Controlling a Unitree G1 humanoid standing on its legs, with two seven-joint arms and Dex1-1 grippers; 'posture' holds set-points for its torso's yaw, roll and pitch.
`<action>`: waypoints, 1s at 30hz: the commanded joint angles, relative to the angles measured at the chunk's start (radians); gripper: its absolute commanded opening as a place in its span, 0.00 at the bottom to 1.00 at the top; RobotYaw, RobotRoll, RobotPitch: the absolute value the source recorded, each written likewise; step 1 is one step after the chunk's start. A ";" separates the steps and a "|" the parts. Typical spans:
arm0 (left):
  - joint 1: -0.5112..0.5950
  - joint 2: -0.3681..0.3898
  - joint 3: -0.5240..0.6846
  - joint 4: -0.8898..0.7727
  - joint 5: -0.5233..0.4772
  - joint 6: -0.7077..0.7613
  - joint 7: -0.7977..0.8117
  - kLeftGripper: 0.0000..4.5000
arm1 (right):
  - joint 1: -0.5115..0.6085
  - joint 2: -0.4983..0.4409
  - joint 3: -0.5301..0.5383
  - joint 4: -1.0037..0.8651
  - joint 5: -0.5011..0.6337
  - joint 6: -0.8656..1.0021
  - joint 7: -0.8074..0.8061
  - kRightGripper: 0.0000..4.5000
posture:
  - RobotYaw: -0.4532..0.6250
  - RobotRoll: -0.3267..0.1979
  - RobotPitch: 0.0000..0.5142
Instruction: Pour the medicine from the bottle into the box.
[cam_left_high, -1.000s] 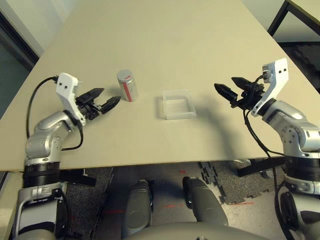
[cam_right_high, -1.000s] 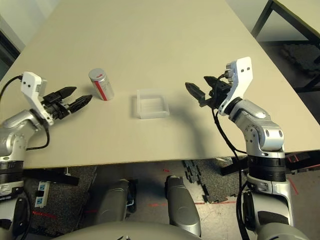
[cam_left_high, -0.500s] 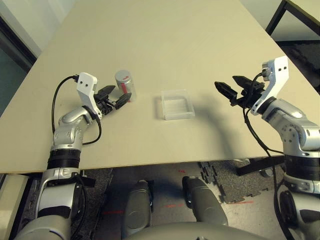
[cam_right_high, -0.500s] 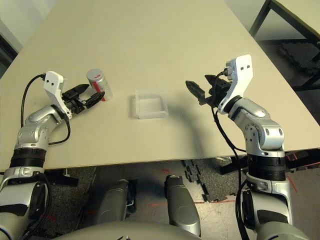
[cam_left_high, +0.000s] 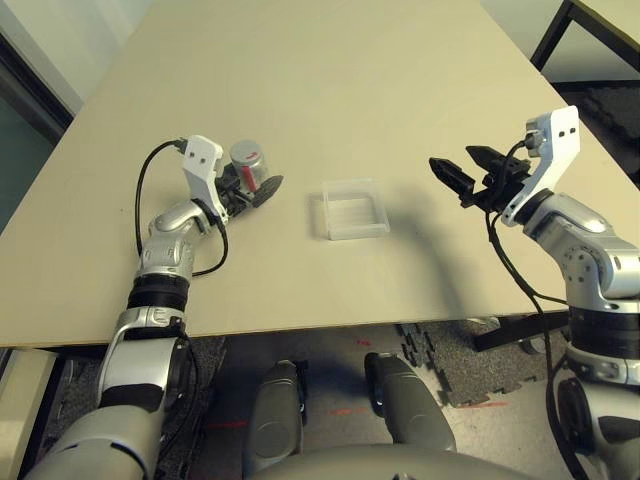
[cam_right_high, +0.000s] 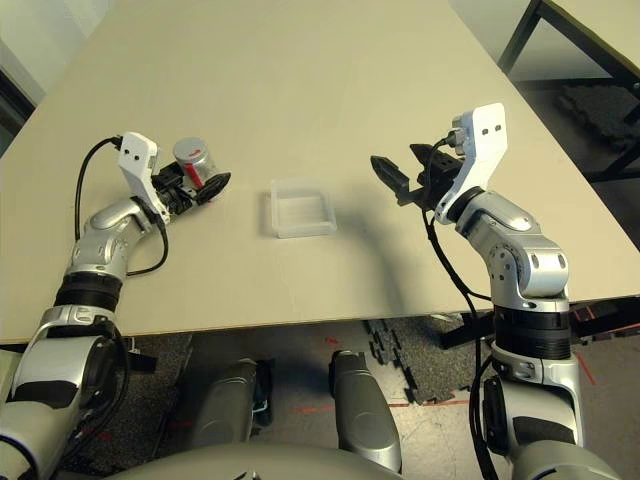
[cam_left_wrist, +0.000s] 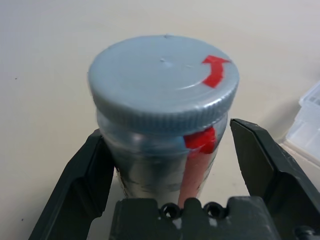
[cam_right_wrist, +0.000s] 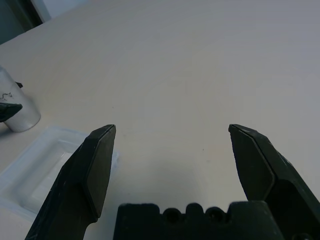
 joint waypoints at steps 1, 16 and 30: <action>0.000 -0.002 -0.014 0.022 0.022 -0.015 -0.002 0.78 | -0.011 -0.005 0.010 0.001 -0.002 -0.002 0.009 1.00 | 0.27 0.62 0.28; -0.025 0.085 -0.057 -0.203 -0.051 0.135 -0.248 0.63 | -0.079 -0.060 0.014 0.077 0.033 -0.001 0.149 1.00 | 0.32 0.62 0.28; -0.176 0.012 -0.179 -0.296 -0.103 0.307 -0.456 0.63 | -0.216 -0.077 0.161 -0.002 0.118 0.092 0.373 1.00 | 0.30 0.62 0.24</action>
